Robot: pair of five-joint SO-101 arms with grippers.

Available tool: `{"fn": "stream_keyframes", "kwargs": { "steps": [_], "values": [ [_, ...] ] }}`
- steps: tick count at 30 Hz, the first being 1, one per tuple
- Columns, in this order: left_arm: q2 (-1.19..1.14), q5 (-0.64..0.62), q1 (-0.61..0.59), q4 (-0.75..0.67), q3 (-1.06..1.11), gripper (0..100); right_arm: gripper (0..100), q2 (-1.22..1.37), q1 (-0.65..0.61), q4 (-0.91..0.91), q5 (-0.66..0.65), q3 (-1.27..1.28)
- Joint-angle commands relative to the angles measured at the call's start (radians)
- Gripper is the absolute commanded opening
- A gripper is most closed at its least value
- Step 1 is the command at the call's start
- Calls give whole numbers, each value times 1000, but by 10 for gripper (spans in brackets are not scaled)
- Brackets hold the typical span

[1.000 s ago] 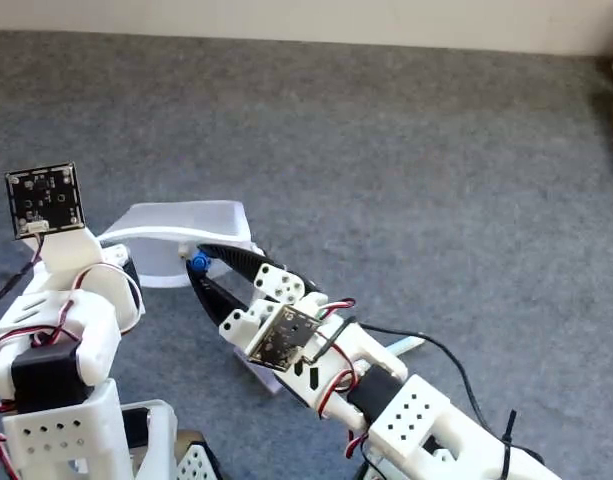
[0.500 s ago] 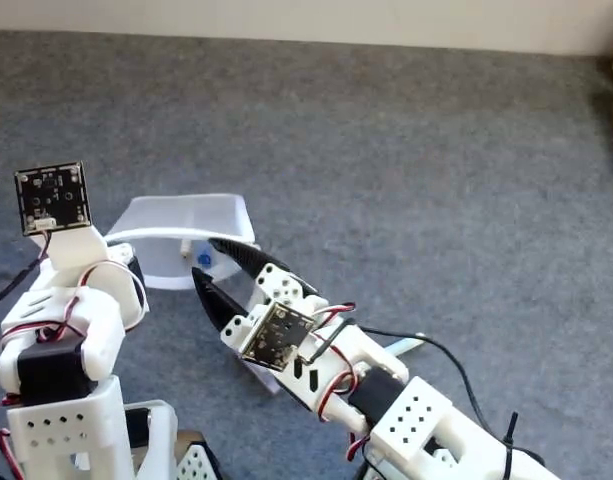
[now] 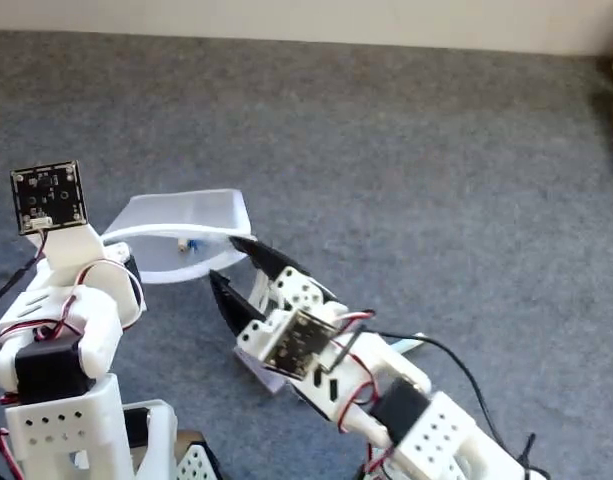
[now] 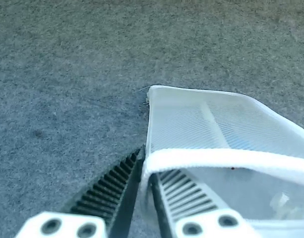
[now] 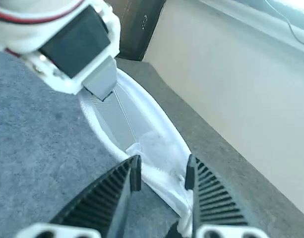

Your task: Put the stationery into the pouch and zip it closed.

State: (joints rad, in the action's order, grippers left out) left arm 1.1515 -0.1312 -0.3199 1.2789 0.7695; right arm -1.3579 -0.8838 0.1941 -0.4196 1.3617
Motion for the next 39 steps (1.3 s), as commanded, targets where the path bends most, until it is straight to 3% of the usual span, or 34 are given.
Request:
{"fn": "stream_keyframes", "kwargs": {
  "steps": [1,6,12,21,33,39],
  "values": [
    [-2,-12,-12,-25,-8,11,146,-156,15,122,-11,-18],
    [-2,-41,-16,-25,-10,11,142,-236,16,213,-11,-18],
    [-2,-58,-30,-54,-5,11,46,-236,65,240,-14,-21],
    [-2,-189,-229,-81,-12,11,41,-234,130,246,-12,-70],
    [-2,-189,-237,-80,-10,11,41,-229,130,308,-12,-74],
    [-2,-189,-242,-80,-8,11,41,10,134,311,-12,-139]
  ]
}}
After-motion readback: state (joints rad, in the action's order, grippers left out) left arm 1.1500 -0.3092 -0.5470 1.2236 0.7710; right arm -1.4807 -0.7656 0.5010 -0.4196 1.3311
